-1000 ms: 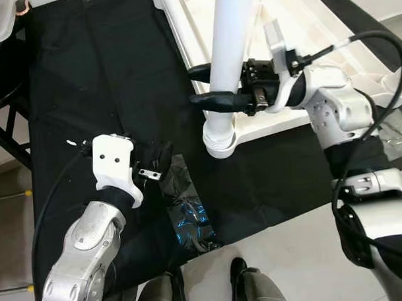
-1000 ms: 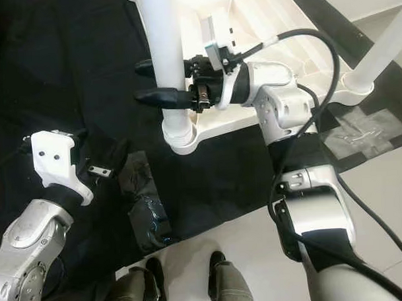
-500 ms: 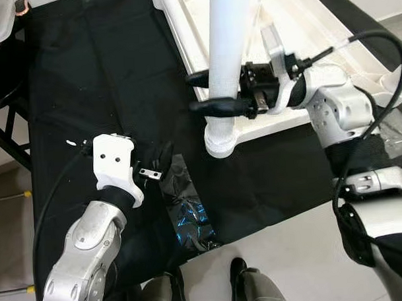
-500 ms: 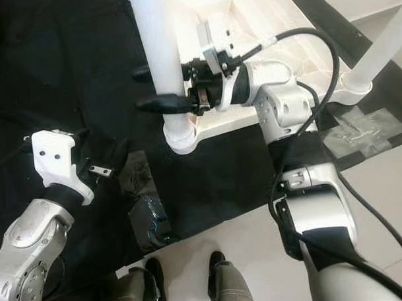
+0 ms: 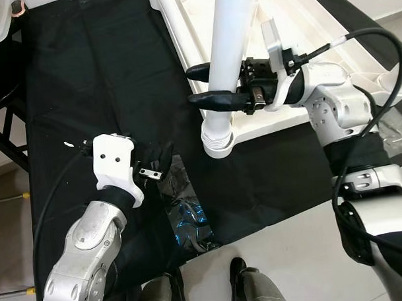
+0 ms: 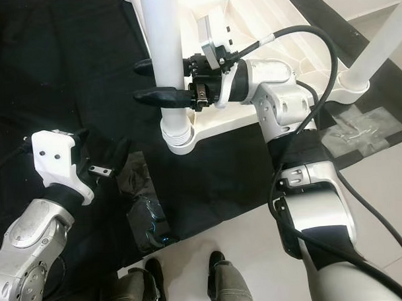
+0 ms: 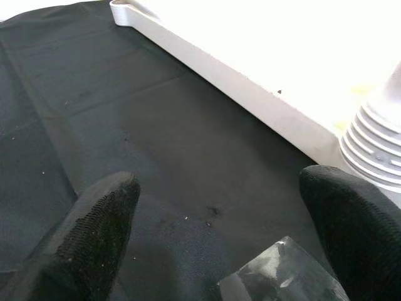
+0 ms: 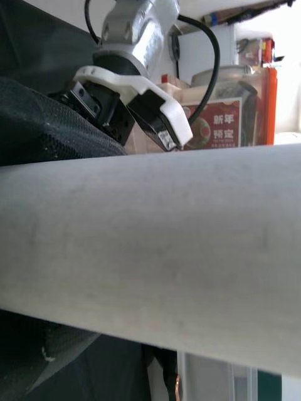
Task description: Building children table
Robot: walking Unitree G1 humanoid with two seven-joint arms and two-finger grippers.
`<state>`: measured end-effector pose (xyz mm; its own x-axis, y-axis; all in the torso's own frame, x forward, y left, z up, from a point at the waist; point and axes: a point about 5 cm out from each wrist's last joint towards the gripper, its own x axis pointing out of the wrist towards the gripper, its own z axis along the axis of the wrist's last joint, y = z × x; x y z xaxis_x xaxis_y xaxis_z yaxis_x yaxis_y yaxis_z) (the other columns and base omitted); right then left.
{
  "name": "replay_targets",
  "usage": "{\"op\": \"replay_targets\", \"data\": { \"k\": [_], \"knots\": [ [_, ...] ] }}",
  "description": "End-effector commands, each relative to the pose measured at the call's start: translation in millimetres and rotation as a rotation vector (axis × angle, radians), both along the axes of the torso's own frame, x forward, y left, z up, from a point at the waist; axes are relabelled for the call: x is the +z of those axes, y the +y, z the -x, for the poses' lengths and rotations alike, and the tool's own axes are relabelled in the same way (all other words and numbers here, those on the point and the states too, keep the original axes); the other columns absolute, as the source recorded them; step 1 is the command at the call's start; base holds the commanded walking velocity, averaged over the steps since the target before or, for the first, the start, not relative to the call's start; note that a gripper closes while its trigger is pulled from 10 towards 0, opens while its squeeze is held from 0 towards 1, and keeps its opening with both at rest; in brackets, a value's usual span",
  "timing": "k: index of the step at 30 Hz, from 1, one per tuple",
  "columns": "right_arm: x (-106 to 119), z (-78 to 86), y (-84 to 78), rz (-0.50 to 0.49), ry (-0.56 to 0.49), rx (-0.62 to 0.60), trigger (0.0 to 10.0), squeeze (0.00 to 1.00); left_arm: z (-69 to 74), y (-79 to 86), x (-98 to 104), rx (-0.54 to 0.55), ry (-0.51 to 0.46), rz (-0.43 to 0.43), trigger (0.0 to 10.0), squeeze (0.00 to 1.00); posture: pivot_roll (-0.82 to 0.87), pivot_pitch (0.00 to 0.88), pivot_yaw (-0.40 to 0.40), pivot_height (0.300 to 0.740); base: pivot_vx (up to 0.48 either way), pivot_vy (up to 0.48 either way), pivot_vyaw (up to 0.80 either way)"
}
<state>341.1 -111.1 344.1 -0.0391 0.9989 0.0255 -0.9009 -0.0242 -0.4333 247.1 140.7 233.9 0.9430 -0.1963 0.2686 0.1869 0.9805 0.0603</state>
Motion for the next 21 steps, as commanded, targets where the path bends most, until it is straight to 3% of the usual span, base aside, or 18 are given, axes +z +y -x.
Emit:
{"op": "replay_targets", "data": {
  "k": [1, 21],
  "knots": [
    [-28, -5.9, -3.0, 0.115, 0.096, -0.031, 10.0, 0.0, 1.9, 2.4, -3, 0.021, 0.015, -0.002, 10.0, 0.0, 0.08, 0.425, 0.017, 0.74, 0.0, 0.0, 0.0],
    [-24, -2.0, -15.8, 0.17, 0.114, 0.016, 10.0, 0.0, 0.2, -0.7, -2, 0.015, 0.01, 0.005, 10.0, 0.0, 0.07, 0.408, 0.017, 0.74, 0.0, 0.0, 0.0]
  ]
}}
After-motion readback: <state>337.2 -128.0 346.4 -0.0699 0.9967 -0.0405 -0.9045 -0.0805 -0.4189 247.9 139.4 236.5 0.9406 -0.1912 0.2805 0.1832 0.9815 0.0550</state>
